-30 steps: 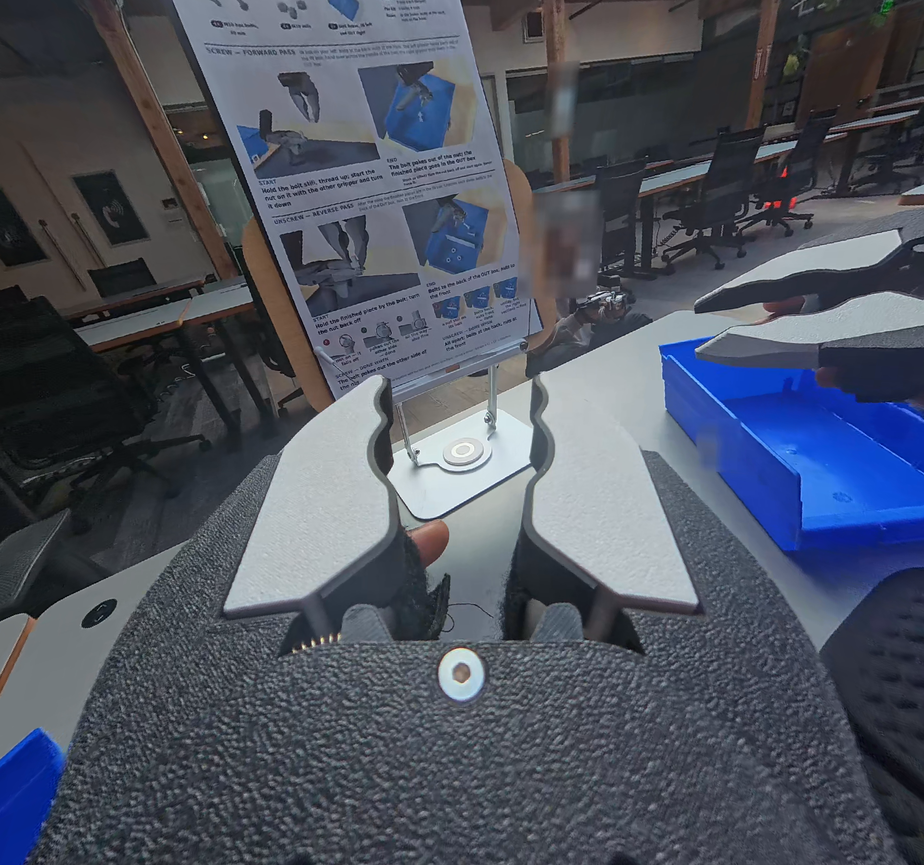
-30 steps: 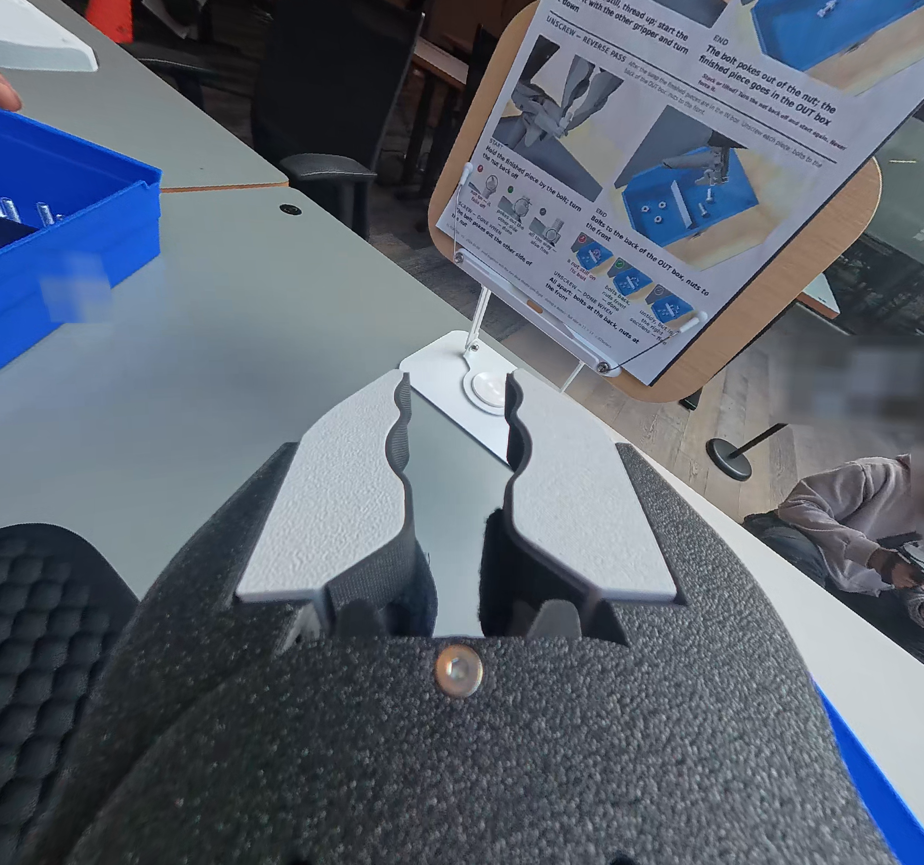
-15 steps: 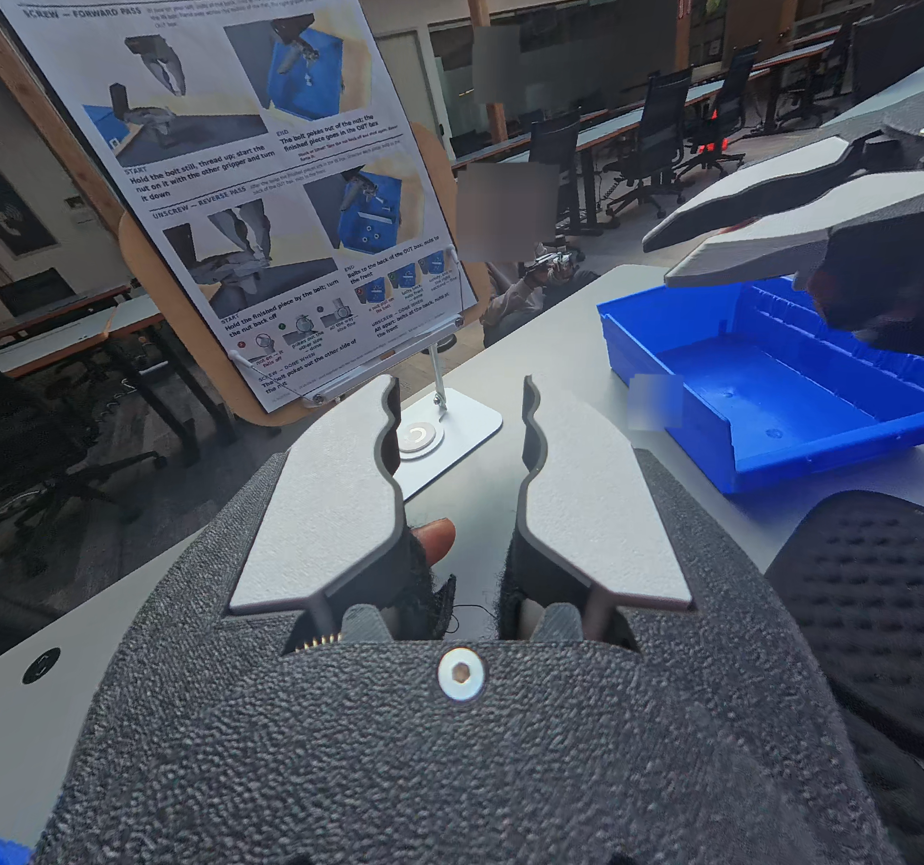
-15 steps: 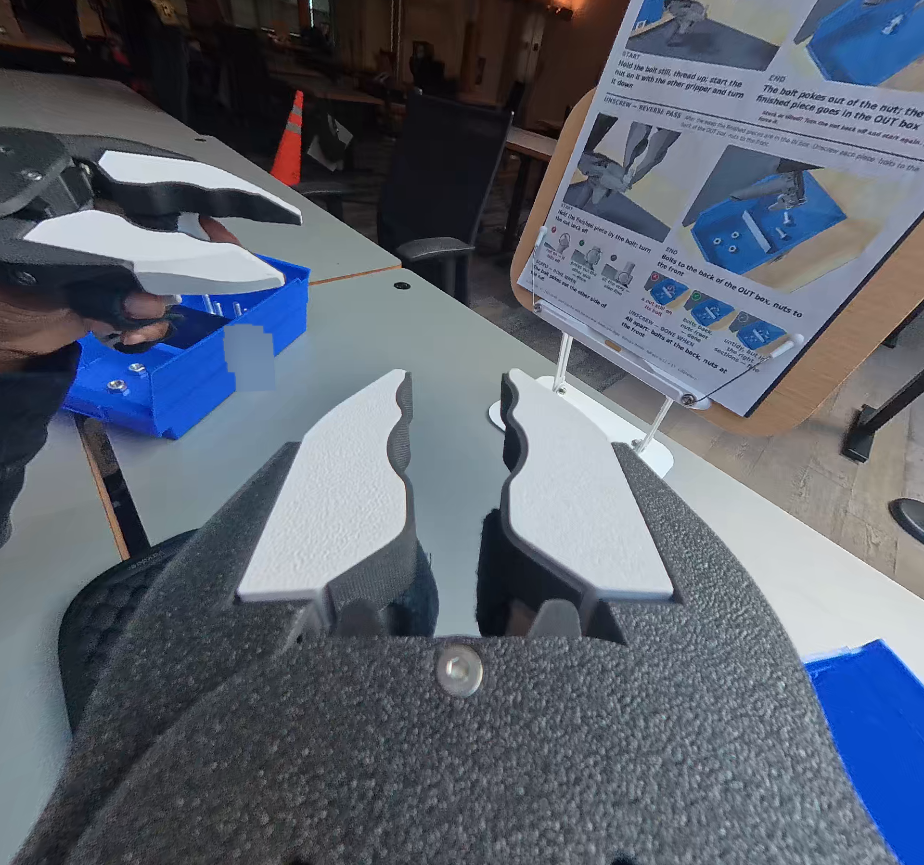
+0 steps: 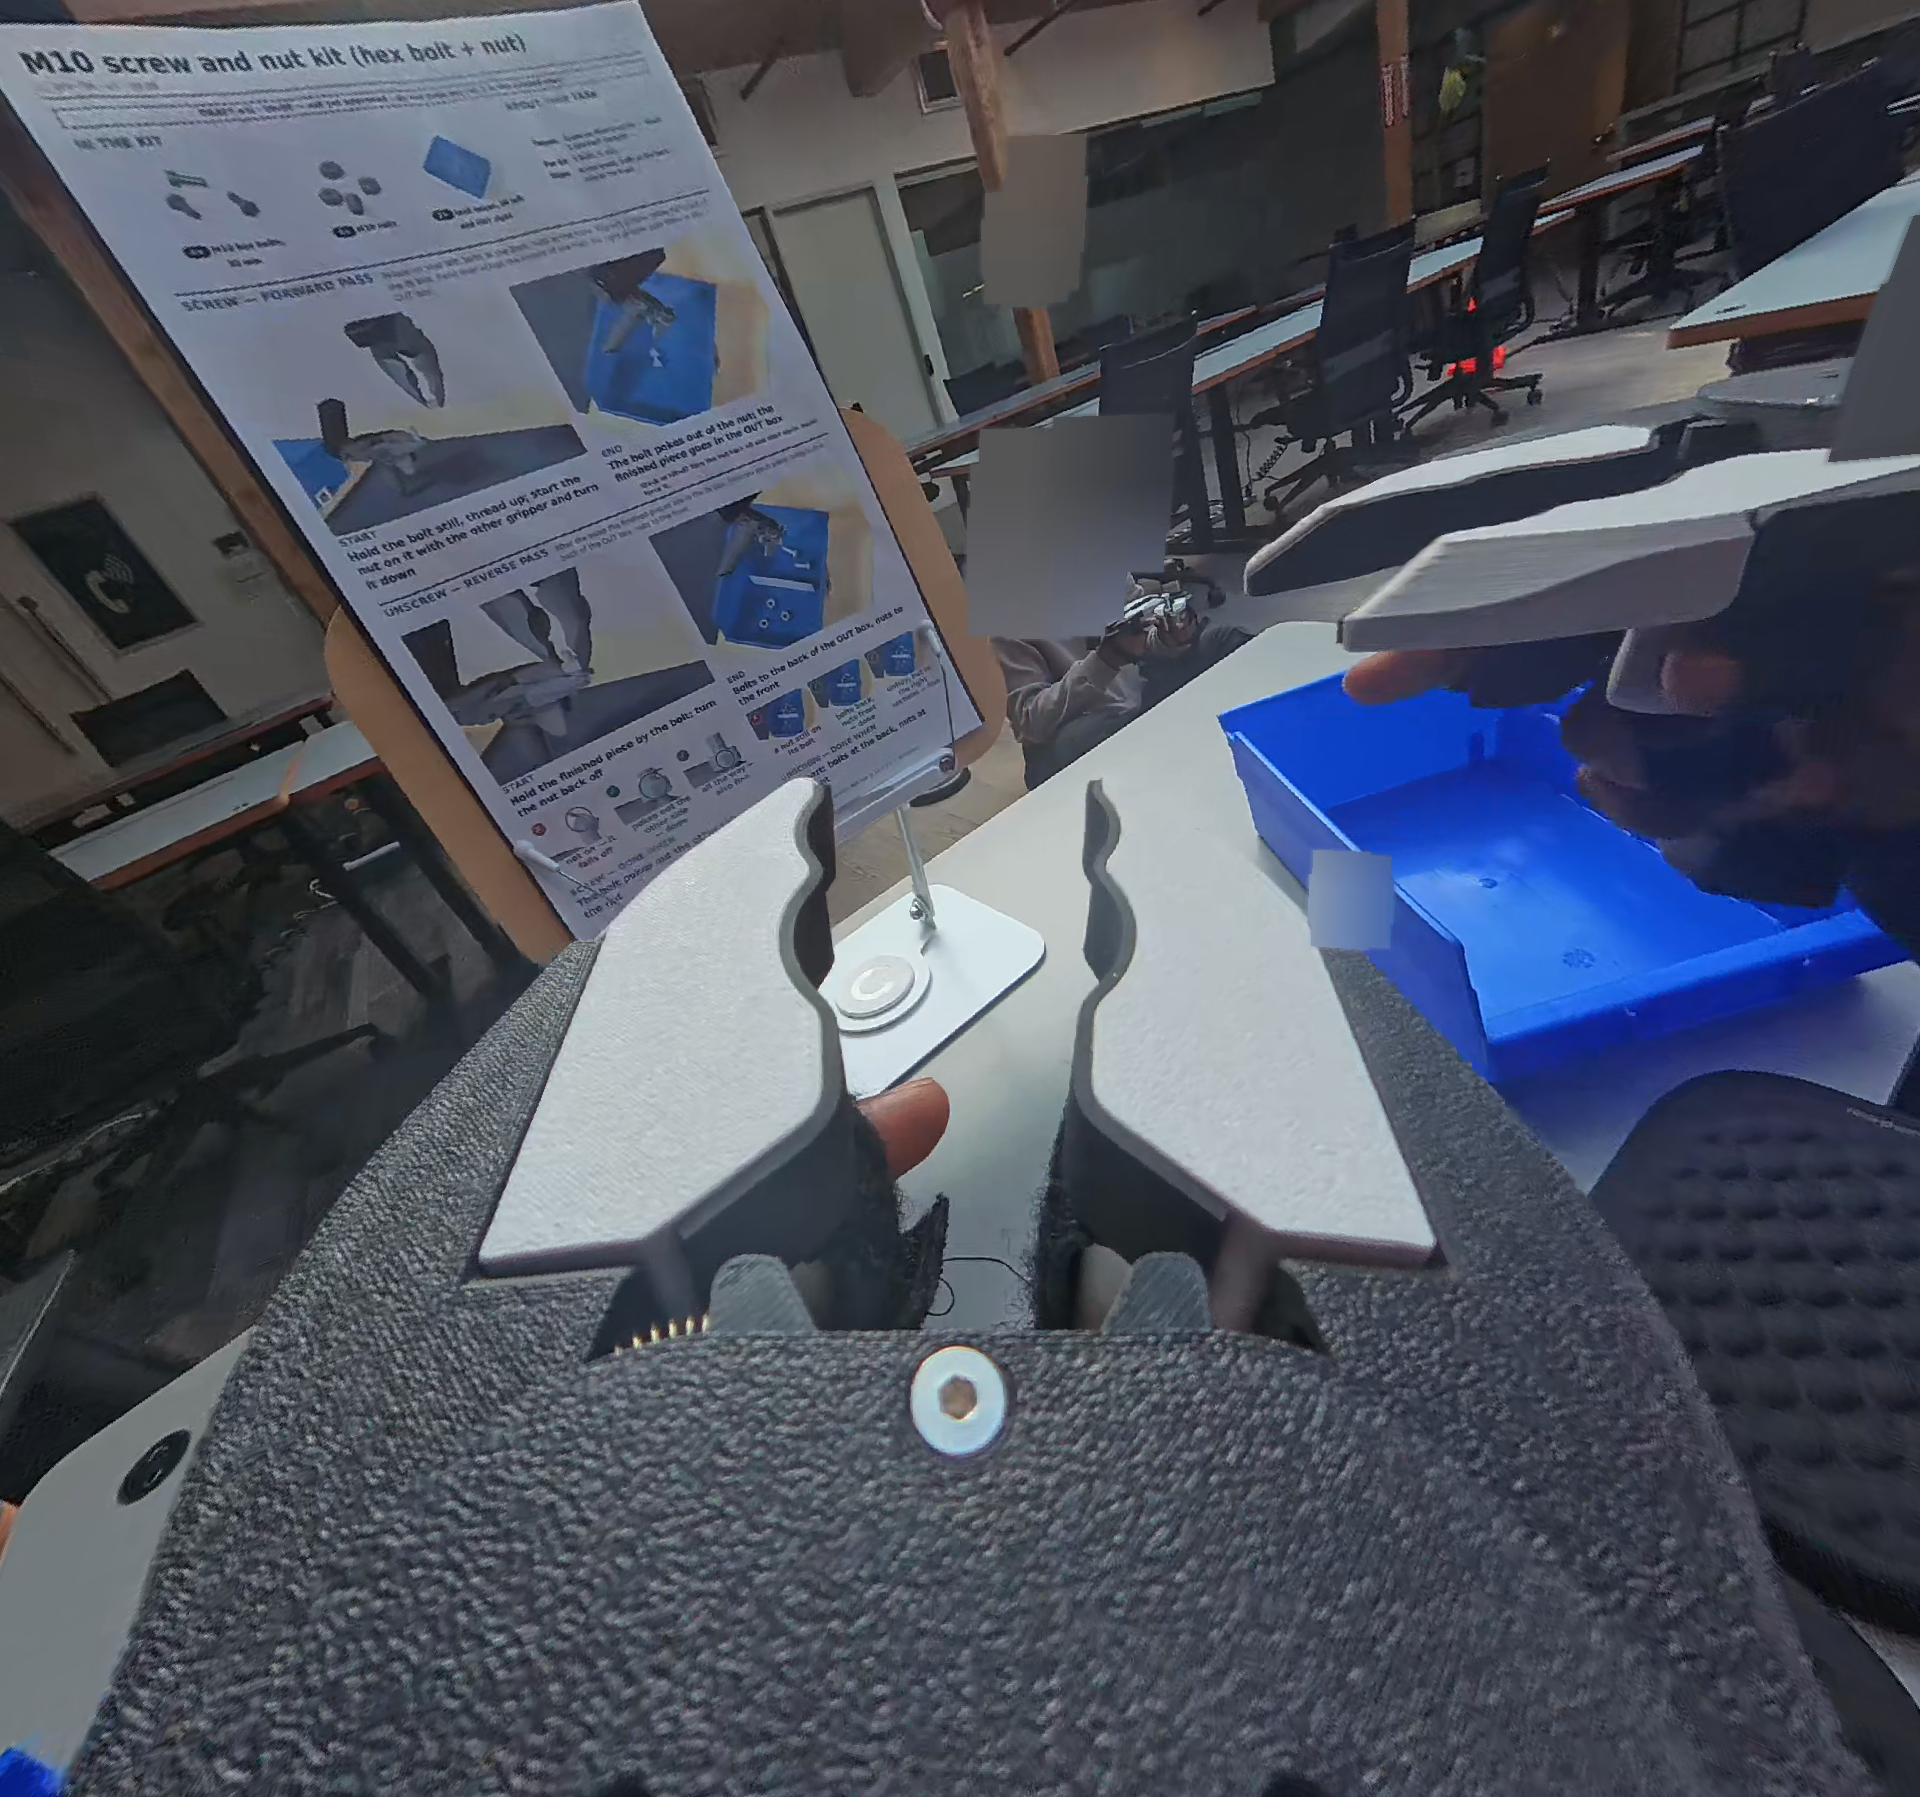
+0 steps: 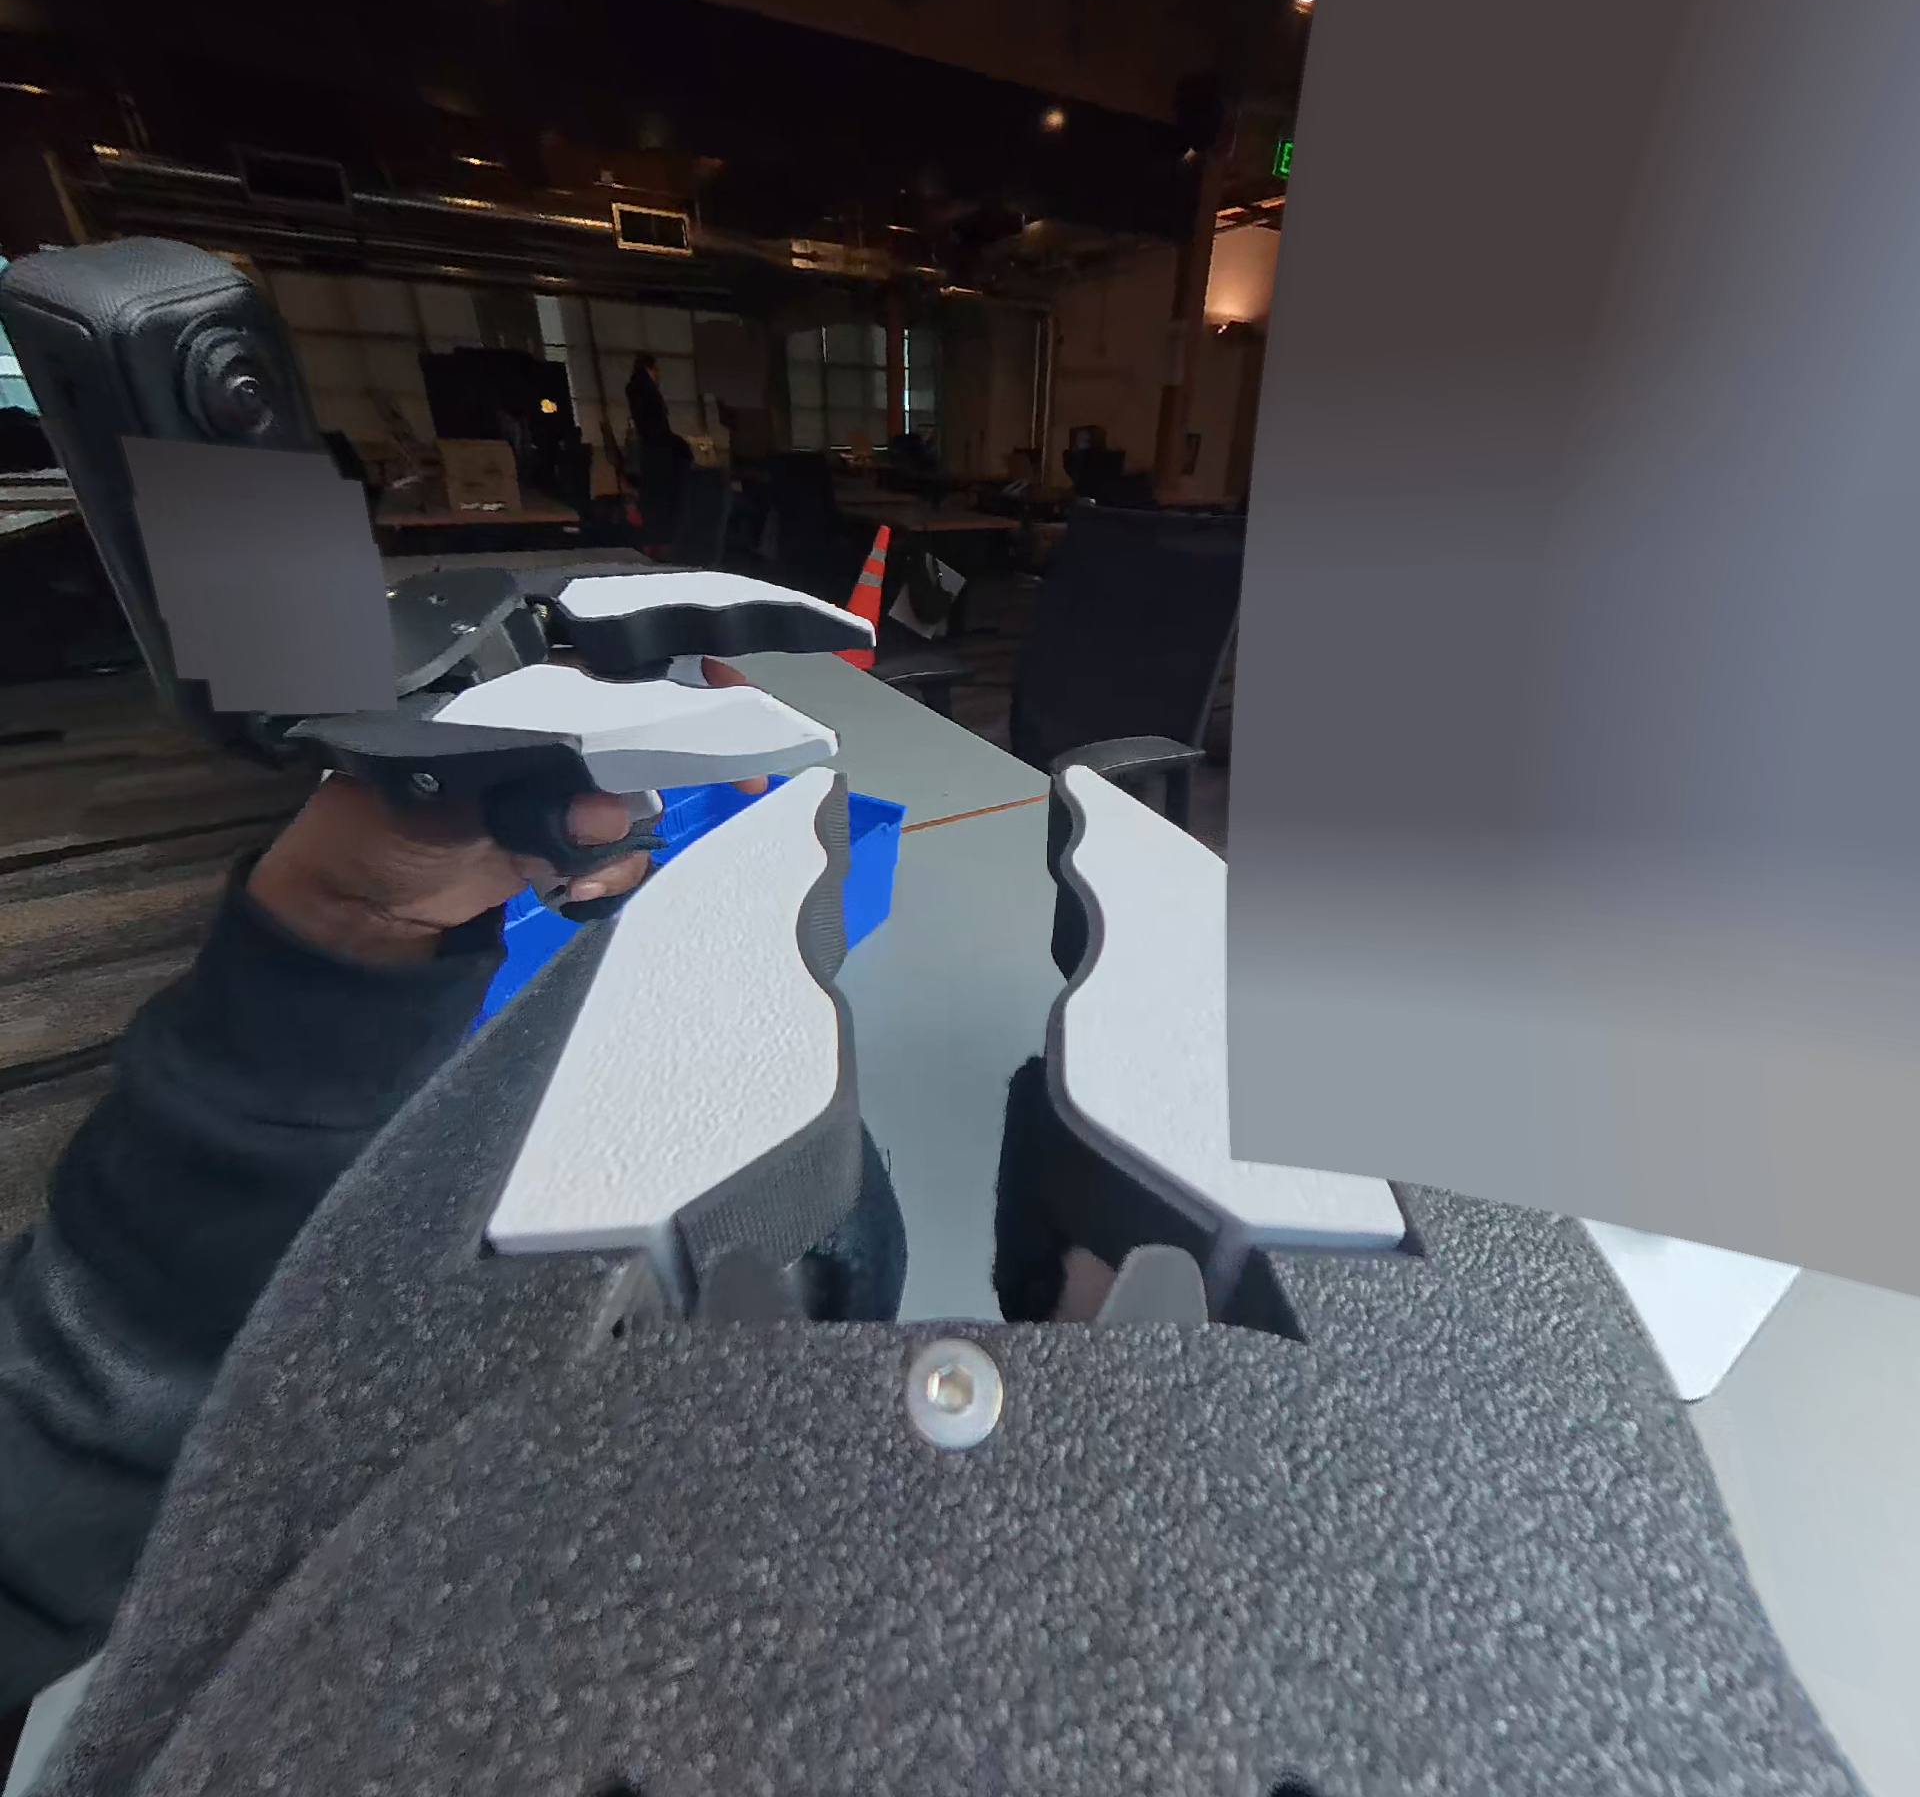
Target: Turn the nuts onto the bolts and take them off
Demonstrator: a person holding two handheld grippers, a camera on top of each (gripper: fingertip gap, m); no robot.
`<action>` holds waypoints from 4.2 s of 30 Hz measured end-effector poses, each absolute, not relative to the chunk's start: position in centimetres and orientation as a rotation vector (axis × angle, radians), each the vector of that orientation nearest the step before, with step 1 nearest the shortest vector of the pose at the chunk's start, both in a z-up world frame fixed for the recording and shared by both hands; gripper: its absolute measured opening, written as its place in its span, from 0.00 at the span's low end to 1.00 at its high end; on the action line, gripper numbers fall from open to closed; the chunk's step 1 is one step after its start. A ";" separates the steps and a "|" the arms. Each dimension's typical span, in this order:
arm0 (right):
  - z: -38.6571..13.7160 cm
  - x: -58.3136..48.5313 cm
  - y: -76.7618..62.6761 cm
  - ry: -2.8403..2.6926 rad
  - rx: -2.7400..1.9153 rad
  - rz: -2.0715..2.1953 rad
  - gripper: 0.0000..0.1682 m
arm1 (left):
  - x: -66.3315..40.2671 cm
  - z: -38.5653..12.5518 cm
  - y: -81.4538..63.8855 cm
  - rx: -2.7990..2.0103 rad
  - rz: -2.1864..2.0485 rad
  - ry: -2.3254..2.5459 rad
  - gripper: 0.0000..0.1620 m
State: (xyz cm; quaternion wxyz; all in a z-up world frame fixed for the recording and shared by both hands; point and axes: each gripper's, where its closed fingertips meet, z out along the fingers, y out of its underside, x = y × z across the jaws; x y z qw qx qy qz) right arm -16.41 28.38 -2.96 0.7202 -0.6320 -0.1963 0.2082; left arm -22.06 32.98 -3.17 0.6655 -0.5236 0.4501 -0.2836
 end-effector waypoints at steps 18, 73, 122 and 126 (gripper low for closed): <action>-1.9 -15.1 30.3 -0.345 -1.375 0.379 0.21 | -23.4 -7.2 34.6 -1.333 -0.639 1.147 0.28; -6.9 -9.3 28.9 -0.403 -1.729 0.094 0.37 | -23.6 -16.2 33.2 -1.534 -0.653 1.103 0.19; -3.9 -1.0 20.8 -0.231 -1.609 -0.012 0.33 | -50.8 -14.6 48.5 -2.106 -0.012 0.769 0.33; -3.7 1.6 19.2 -0.132 -1.584 -0.027 0.31 | -49.8 -15.0 50.7 -2.136 -0.008 0.808 0.32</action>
